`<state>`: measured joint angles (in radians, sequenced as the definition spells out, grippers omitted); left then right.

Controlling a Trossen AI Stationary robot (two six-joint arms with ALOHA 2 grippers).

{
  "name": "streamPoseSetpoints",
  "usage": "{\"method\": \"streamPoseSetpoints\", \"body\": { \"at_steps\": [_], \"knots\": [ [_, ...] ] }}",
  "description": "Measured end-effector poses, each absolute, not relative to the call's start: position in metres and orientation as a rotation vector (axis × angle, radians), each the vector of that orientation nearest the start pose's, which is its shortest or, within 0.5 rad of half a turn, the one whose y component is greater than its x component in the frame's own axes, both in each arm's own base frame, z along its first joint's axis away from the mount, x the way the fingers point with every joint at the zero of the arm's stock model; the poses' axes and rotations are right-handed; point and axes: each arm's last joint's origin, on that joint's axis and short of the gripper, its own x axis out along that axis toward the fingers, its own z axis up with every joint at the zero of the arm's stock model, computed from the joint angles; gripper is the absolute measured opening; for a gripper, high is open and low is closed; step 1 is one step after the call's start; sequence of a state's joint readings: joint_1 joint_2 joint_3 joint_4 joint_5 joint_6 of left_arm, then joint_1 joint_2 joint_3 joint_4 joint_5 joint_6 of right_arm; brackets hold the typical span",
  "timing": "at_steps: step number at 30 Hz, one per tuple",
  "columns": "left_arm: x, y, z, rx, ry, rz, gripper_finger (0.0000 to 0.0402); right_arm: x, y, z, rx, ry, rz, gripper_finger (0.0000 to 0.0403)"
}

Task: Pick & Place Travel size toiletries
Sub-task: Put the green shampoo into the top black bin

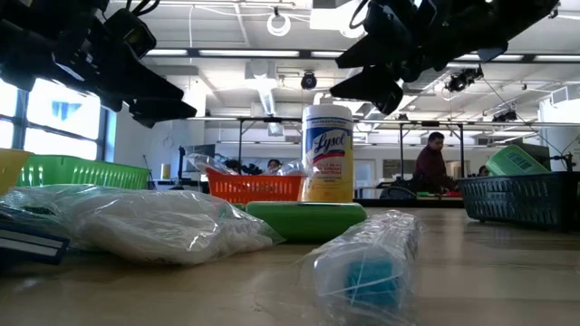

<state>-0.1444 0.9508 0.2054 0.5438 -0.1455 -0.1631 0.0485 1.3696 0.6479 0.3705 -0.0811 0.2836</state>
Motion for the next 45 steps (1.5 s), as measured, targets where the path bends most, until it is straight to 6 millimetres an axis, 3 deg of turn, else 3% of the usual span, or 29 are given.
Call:
{"method": "streamPoseSetpoints", "body": {
  "at_steps": [19, 28, 32, 37, 45],
  "knots": [
    [0.180, -0.022, 0.177, -0.189, 0.198, 0.023, 0.0248, 0.280, 0.043, 0.210, 0.275, 0.379, 0.168, 0.0246],
    [0.181, -0.022, 0.177, -0.204, 0.198, 0.024, 0.0248, 0.281, 0.030, 0.215, 0.173, 0.319, -0.049, 0.0246],
    [0.180, -0.022, 0.177, -0.212, 0.198, 0.025, 0.0248, 0.282, 0.030, 0.216, 0.188, 0.304, 0.019, 0.0246],
    [0.181, -0.022, 0.178, -0.224, 0.192, 0.026, 0.0248, 0.279, 0.053, 0.214, 0.192, 0.335, 0.206, 0.0246],
    [0.181, -0.022, 0.177, -0.266, 0.198, 0.034, 0.0248, 0.272, 0.088, 0.219, 0.162, 0.284, 0.238, 0.0246]
  ]
}}
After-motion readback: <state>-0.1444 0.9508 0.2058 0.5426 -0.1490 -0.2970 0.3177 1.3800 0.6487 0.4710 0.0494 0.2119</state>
